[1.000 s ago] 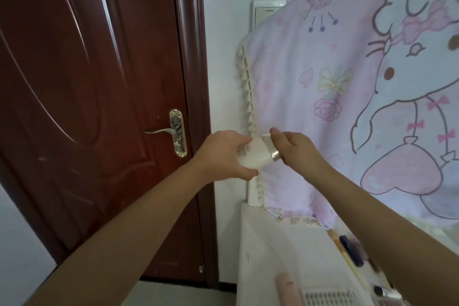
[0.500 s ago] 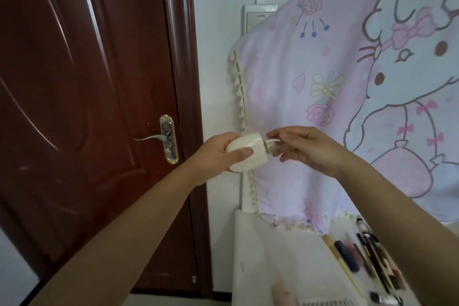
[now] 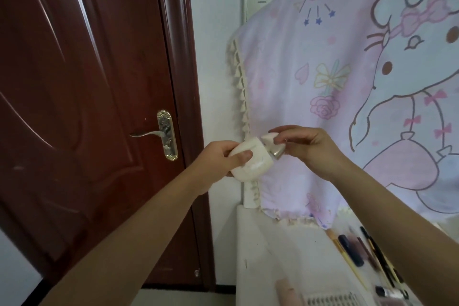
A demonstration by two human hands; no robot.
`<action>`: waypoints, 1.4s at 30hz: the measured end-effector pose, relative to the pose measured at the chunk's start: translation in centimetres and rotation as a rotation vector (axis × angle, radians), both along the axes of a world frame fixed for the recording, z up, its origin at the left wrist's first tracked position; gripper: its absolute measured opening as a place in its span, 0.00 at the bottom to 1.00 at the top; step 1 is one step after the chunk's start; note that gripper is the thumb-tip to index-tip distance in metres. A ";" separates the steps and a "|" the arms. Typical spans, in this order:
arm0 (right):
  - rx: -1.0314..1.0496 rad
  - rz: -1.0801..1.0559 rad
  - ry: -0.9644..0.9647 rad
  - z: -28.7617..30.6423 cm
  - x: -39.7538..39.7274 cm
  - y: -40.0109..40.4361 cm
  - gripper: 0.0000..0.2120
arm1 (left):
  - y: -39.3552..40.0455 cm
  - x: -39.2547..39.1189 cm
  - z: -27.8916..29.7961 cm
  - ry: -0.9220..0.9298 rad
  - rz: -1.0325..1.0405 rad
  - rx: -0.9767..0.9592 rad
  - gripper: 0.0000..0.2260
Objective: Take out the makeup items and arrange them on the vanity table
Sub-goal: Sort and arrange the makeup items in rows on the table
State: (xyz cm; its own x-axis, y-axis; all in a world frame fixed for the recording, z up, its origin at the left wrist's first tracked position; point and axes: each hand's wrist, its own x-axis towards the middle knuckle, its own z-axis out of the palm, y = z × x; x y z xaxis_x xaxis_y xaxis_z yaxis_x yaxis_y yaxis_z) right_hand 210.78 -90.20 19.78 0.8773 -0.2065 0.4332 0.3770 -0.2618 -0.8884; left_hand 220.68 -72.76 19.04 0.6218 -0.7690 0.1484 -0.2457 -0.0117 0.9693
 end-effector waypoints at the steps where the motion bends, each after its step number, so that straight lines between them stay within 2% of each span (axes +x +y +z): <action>1: 0.036 0.023 0.016 -0.2 0.0 -0.1 0.29 | 0.1 0.0 -0.3 0.014 -0.002 0.009 0.04; 6: -0.045 0.028 0.075 -1.3 0.7 -0.6 0.20 | 0.2 0.2 -1.9 0.086 0.002 0.025 0.05; 10: -0.060 0.112 0.172 -1.8 1.5 -1.1 0.27 | 0.2 0.5 -2.4 0.136 -0.018 0.034 0.04; 14: -0.119 0.048 0.138 -1.6 1.7 -1.0 0.25 | 0.1 0.8 -2.5 0.176 -0.007 0.026 0.04; 19: 0.018 0.037 0.191 -2.0 1.7 -1.4 0.24 | -0.3 1.0 -3.2 0.076 0.020 0.076 0.03; 22: -0.021 0.034 0.181 -2.9 1.9 -1.3 0.17 | -0.5 1.0 -3.8 0.078 0.021 0.067 0.02; 25: 0.010 0.074 0.235 -4.0 2.0 -1.7 0.25 | -0.6 1.1 -4.5 0.115 0.009 0.051 0.02; 31: -0.086 0.014 0.203 -3.2 2.3 -1.6 0.22 | -0.6 1.4 -5.1 0.154 0.026 0.047 0.03; 37: -0.127 -0.010 0.257 -3.9 2.4 -1.3 0.20 | -0.4 1.6 -5.9 0.181 0.053 0.019 0.03; 39: -0.177 -0.037 0.238 -4.5 2.6 -1.1 0.22 | -0.2 1.8 -6.1 0.203 0.052 0.020 0.04; 42: -0.137 -0.084 0.195 -5.1 2.9 -0.8 0.20 | -0.1 2.1 -6.6 0.253 0.035 0.030 0.05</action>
